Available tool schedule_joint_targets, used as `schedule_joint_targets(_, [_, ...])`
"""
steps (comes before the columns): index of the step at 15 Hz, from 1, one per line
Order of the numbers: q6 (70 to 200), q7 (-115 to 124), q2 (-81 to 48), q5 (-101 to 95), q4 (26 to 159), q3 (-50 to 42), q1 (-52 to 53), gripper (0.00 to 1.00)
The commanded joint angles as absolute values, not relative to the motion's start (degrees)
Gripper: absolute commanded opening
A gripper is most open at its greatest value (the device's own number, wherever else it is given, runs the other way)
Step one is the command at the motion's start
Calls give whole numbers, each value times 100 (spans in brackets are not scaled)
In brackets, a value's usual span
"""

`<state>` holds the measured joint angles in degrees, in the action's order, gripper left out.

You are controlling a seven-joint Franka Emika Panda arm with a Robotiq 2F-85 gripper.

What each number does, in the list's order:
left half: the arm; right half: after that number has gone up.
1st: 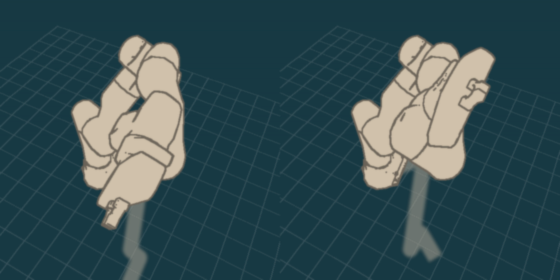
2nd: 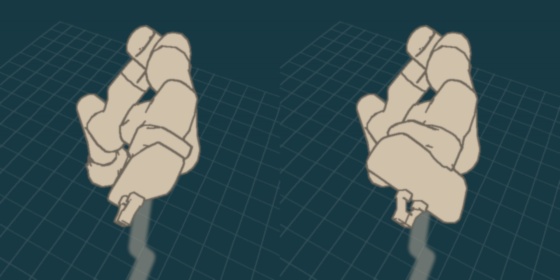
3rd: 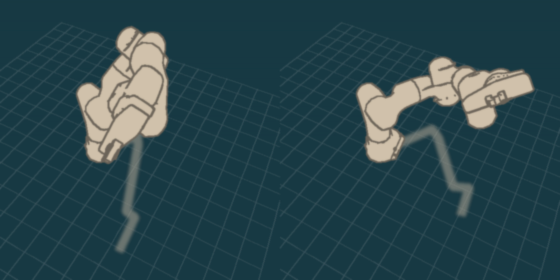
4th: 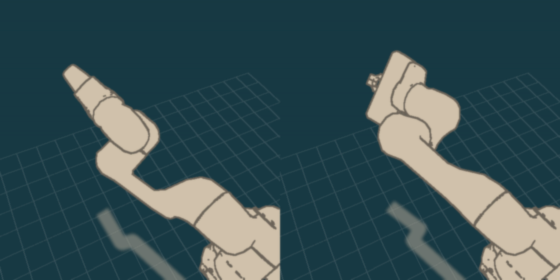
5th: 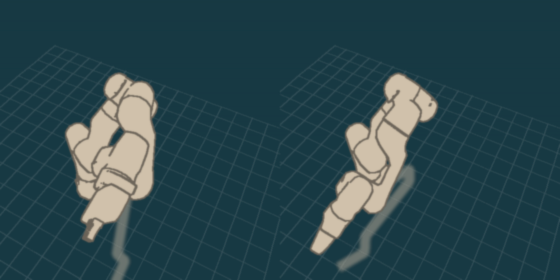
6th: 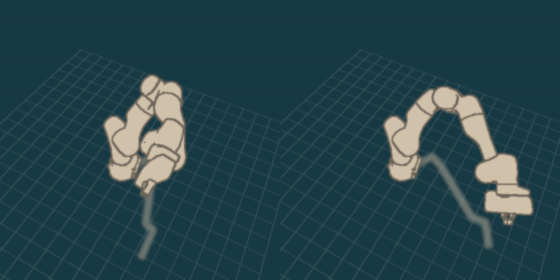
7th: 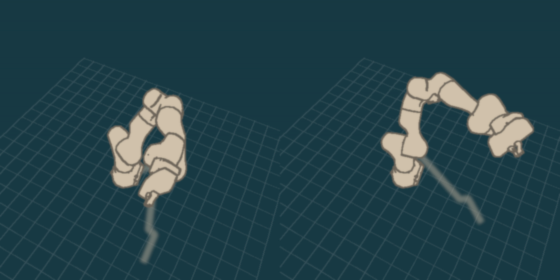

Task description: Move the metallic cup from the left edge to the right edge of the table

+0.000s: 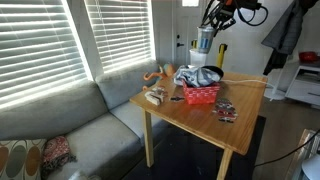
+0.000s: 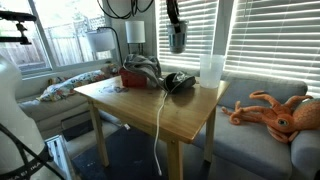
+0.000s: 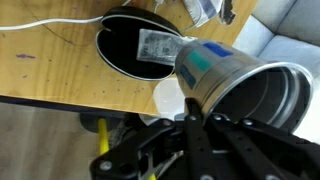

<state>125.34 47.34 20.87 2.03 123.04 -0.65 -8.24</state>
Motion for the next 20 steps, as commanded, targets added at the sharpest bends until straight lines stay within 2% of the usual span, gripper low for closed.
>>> schedule_joint_targets(1, [12606,5047,2408,284,12811,-220,-1107,4])
schedule_joint_targets(10, [13089,5668,2313,156,13283,-480,-1679,3])
schedule_joint_targets(20, [13905,6403,1765,-205,13503,-425,-1798,3])
